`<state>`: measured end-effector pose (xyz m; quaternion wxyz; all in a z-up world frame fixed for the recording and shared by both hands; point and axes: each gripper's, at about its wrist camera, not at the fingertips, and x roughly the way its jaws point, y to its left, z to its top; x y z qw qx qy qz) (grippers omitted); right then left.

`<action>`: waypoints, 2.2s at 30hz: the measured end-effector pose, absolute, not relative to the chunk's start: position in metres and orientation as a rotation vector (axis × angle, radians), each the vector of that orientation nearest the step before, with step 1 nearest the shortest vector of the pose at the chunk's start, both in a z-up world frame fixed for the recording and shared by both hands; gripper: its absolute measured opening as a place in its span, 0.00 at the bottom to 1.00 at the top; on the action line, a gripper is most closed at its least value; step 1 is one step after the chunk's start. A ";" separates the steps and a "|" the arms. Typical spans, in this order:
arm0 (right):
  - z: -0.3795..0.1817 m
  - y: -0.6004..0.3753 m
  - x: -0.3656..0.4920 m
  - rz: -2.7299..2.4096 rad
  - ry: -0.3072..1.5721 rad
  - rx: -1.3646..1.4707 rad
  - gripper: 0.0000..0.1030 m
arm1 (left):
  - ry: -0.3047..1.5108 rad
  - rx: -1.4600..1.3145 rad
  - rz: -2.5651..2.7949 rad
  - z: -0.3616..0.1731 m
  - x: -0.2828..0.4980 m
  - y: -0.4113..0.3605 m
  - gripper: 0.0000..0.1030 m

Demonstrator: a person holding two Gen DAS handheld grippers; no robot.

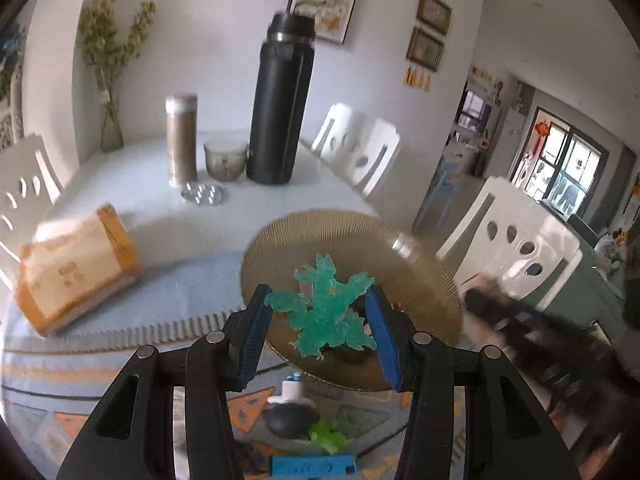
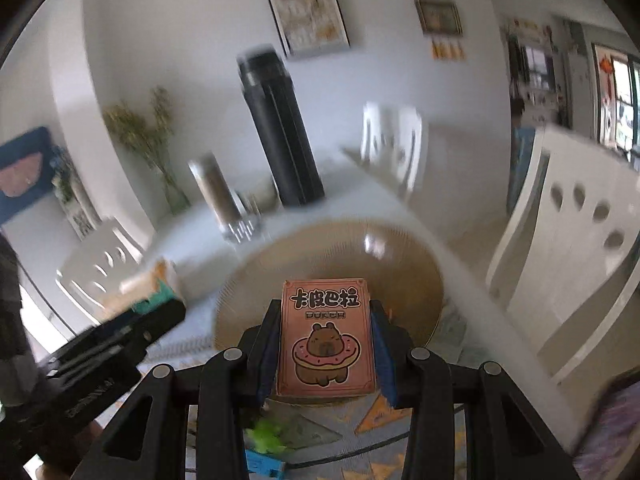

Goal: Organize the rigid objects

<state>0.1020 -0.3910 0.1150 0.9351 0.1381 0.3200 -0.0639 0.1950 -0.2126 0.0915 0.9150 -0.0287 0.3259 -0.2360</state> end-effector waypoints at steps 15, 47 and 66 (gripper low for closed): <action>0.060 -0.386 0.138 -0.163 0.768 0.213 0.44 | 0.747 -0.039 -0.423 0.051 0.217 -0.219 0.55; 0.025 -0.227 -0.003 0.029 0.614 -0.039 0.82 | 0.702 -0.079 -0.044 -0.001 0.043 -0.016 0.72; 0.003 -0.232 0.017 0.043 0.732 -0.043 0.84 | 0.792 -0.209 -0.085 -0.018 0.054 0.003 0.72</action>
